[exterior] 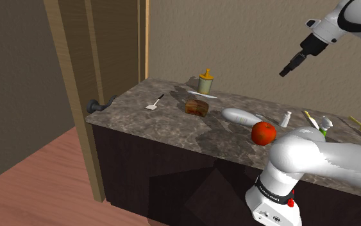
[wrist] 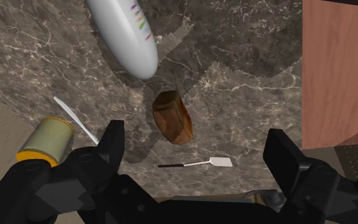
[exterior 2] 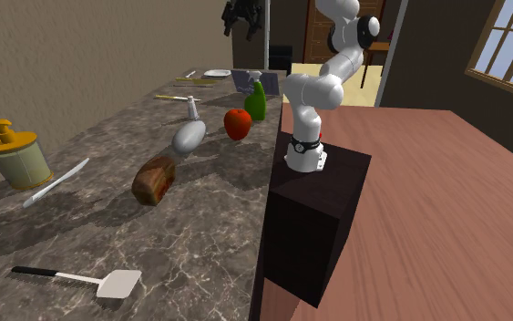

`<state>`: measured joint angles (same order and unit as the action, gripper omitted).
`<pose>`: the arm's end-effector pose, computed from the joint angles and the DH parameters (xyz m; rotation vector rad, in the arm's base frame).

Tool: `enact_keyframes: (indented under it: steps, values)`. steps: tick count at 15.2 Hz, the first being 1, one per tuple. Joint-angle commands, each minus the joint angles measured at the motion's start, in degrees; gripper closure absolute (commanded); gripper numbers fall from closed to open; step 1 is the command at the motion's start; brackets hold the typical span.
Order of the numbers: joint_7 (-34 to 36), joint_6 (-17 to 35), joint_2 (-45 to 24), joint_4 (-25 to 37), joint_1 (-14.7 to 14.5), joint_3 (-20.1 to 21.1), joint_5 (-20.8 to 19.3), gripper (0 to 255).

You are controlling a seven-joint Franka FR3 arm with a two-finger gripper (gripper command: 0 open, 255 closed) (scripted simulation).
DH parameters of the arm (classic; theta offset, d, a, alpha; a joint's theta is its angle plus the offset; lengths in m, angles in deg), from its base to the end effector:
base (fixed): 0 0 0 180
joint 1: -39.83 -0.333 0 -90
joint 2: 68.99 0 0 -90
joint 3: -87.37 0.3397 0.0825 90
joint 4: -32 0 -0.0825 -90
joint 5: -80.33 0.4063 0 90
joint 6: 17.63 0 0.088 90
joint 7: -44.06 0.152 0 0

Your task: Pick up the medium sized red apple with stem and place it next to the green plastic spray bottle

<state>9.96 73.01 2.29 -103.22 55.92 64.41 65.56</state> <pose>0.1055 -0.2244 0.6378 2.9742 0.0626 0.6397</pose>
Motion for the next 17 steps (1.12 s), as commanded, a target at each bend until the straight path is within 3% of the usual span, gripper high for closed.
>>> enact_keyframes:
  steps: [1,8,9,17]
  values:
    - [0.1,0.9,0.2,-1.0,0.0,-0.2,-0.2,0]
    - [0.1,0.9,0.2,-1.0,0.0,-0.2,-0.2,0]
    - [0.1,0.9,0.2,-1.0,0.0,-0.2,-0.2,255]
    - [0.1,0.9,0.2,-1.0,0.0,-0.2,-0.2,255]
